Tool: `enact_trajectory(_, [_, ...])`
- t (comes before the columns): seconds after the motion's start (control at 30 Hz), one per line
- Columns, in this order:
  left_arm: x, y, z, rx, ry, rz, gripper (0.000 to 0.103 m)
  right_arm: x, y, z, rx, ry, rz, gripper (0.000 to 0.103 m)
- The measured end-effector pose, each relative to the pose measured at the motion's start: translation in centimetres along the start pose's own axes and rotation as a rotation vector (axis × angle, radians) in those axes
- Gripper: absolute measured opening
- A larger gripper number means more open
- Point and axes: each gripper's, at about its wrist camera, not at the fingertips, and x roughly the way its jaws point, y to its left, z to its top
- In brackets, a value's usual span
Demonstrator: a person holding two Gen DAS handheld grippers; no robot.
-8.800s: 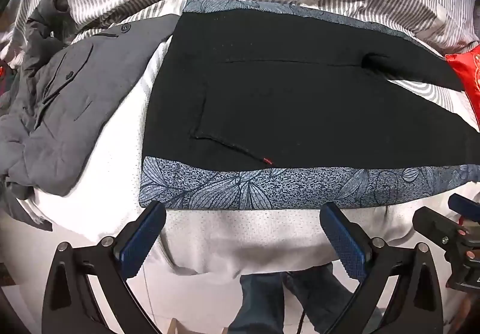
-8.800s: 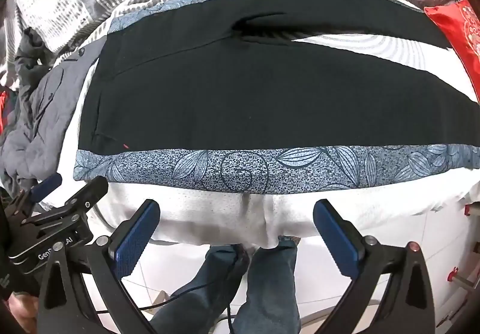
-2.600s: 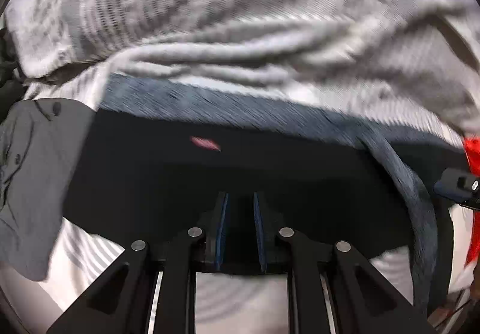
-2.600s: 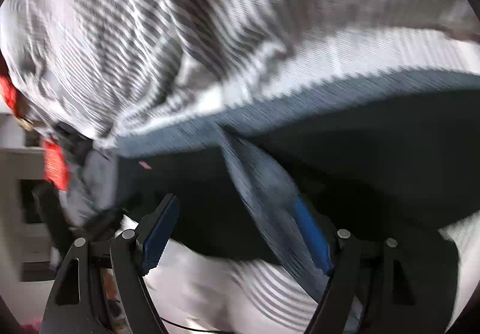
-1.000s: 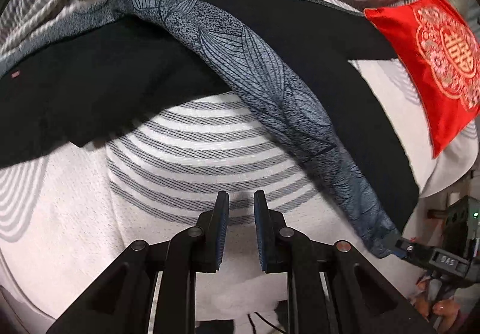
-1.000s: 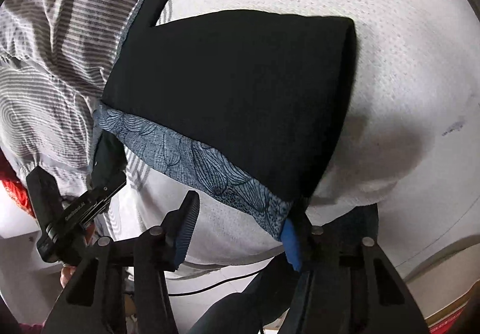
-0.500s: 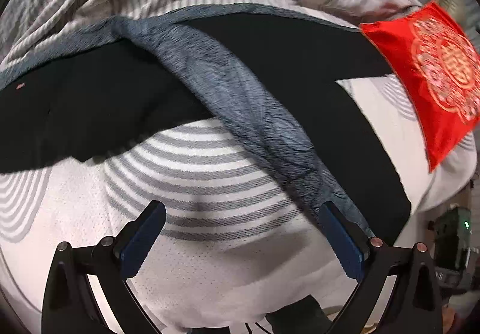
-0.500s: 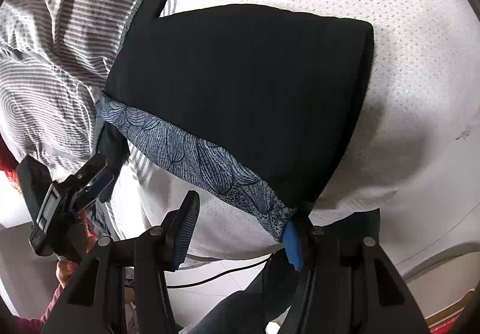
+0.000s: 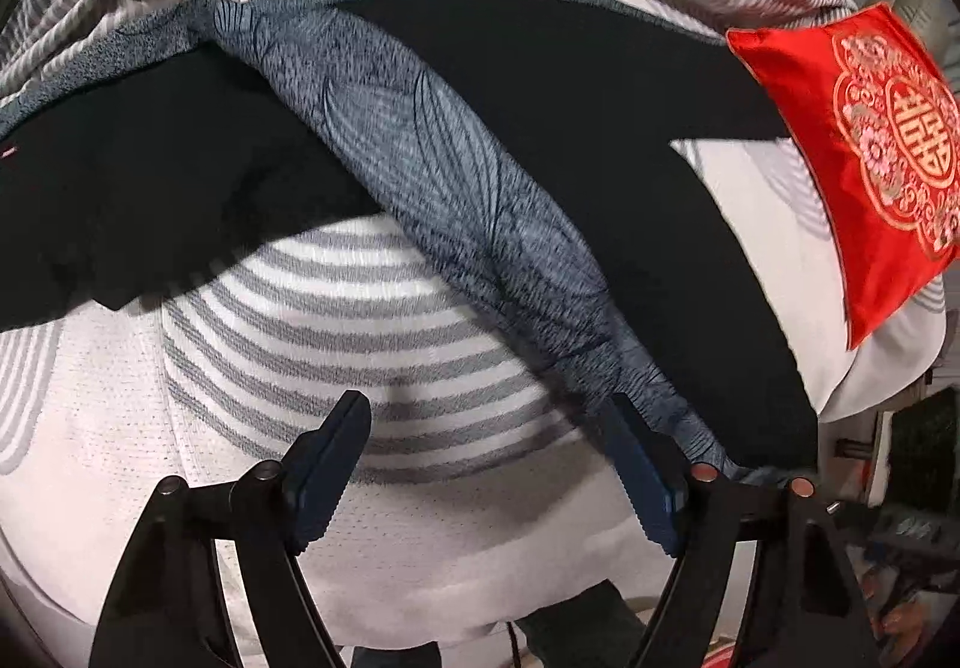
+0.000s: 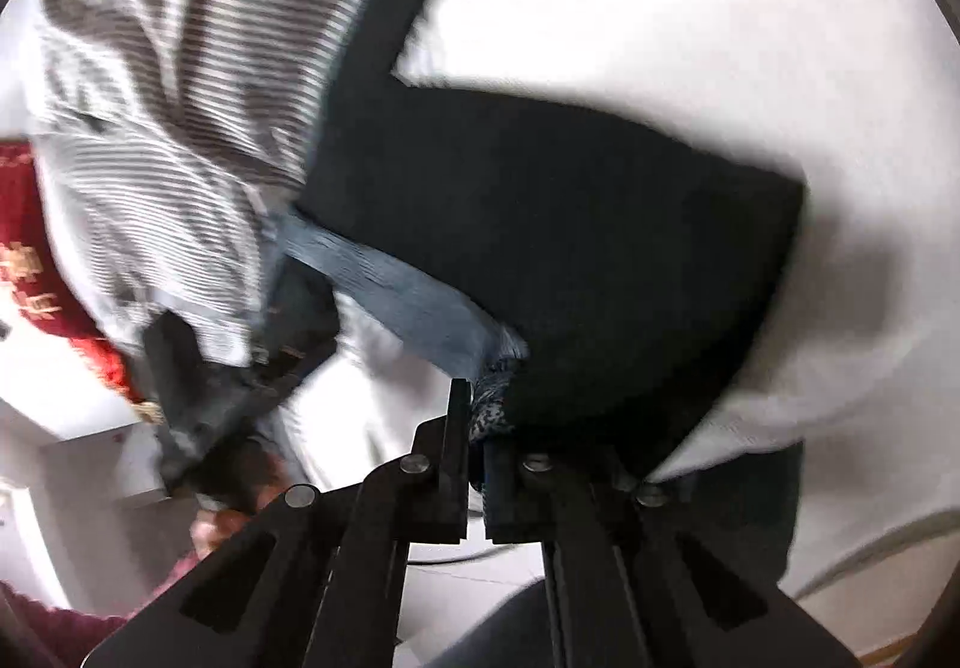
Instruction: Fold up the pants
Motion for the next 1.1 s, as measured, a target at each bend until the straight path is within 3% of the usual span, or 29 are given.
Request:
enact_trajectory(0.23, [-1.4,0.3,1.8,-0.001,-0.026,0.035,0.081,-4.0,3.9,7.1,-0.016,-0.072,0.143,0.003])
enact_trajectory(0.47, [-1.0,0.7,2.6,0.001,-0.011,0.08,0.081,-5.4,7.4,14.3,-0.068,-0.089,0.177,0.003])
enact_trajectory(0.73, [0.7,-2.4,7.0,-0.006,-0.039,0.082,0.081,-5.3,11.0,24.2,-0.178,-0.106,0.105,0.003])
enact_trajectory(0.97, [0.5,-4.0,12.7,-0.035,-0.136,0.104,0.081,-2.0,11.0,32.7,-0.218,-0.09,-0.064,0.003])
enact_trajectory(1.1, [0.9,-3.3,14.1,-0.071,-0.142,0.139,0.081,0.4,9.8,35.5,-0.22,-0.071,-0.176,0.003])
